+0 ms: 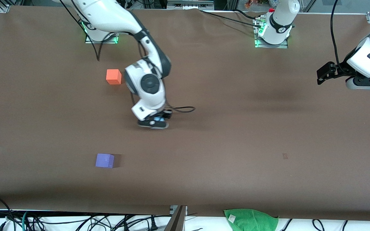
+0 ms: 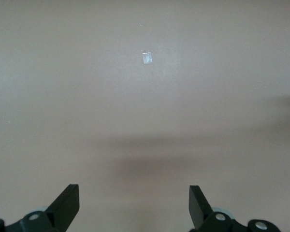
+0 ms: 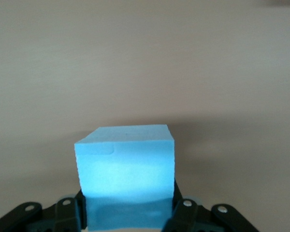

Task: Place blue block between orange and purple blocks

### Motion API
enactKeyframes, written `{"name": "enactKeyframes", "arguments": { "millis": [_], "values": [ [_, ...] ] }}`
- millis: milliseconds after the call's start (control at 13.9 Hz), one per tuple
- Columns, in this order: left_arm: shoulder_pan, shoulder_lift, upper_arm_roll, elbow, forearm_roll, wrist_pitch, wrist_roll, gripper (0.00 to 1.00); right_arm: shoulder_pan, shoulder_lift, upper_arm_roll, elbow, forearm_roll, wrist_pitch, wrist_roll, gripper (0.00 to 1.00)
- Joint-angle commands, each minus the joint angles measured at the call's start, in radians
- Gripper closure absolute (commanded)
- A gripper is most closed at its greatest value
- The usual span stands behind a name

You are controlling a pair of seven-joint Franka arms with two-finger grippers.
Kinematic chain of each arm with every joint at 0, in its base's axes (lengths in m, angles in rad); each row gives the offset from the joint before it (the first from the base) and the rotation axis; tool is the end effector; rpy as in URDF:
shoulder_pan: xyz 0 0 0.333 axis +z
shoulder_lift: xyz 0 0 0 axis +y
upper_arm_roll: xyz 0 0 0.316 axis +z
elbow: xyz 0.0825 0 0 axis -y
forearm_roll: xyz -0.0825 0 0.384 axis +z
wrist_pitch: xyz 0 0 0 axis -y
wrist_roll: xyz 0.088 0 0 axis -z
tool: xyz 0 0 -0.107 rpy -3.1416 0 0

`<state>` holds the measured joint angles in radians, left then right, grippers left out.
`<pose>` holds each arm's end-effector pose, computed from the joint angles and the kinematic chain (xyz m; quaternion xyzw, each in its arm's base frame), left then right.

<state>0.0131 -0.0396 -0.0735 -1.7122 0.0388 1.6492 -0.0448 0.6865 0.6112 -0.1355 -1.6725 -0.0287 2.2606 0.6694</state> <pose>0.5450 -0.0298 0.5861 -0.9997 0.0095 0.0106 0.0214 0.5738 0.3635 0.2500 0.9980 -0.0381 0.0211 0.0461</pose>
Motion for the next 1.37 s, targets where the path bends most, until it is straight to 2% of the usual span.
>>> {"name": "enactKeyframes", "arguments": {
  "millis": [0, 216, 361, 722, 1010, 1155, 1299],
  "values": [
    [-0.004, -0.005, 0.004, 0.003, -0.019, -0.015, 0.017, 0.00, -0.115, -0.206, -0.010, -0.254, 0.033, 0.028, -0.152, 0.76],
    [-0.004, -0.005, 0.004, 0.003, -0.019, -0.020, 0.016, 0.00, -0.229, -0.342, -0.016, -0.479, 0.079, 0.112, -0.286, 0.75],
    [-0.004, -0.006, 0.003, 0.005, -0.019, -0.023, 0.014, 0.00, -0.246, -0.375, -0.026, -0.549, 0.081, 0.157, -0.287, 0.74],
    [-0.004, -0.005, 0.003, 0.010, -0.019, -0.032, 0.016, 0.00, -0.248, -0.329, -0.026, -0.566, 0.107, 0.240, -0.289, 0.67],
    [-0.005, -0.005, -0.002, 0.010, -0.019, -0.032, 0.013, 0.00, -0.265, -0.274, -0.026, -0.563, 0.107, 0.335, -0.320, 0.67],
    [-0.005, -0.005, -0.005, 0.010, -0.019, -0.034, 0.013, 0.00, -0.263, -0.245, -0.023, -0.564, 0.107, 0.372, -0.327, 0.59],
    [-0.004, -0.005, -0.003, 0.010, -0.019, -0.035, 0.014, 0.00, -0.265, -0.229, -0.021, -0.564, 0.107, 0.384, -0.344, 0.46]
  ]
}}
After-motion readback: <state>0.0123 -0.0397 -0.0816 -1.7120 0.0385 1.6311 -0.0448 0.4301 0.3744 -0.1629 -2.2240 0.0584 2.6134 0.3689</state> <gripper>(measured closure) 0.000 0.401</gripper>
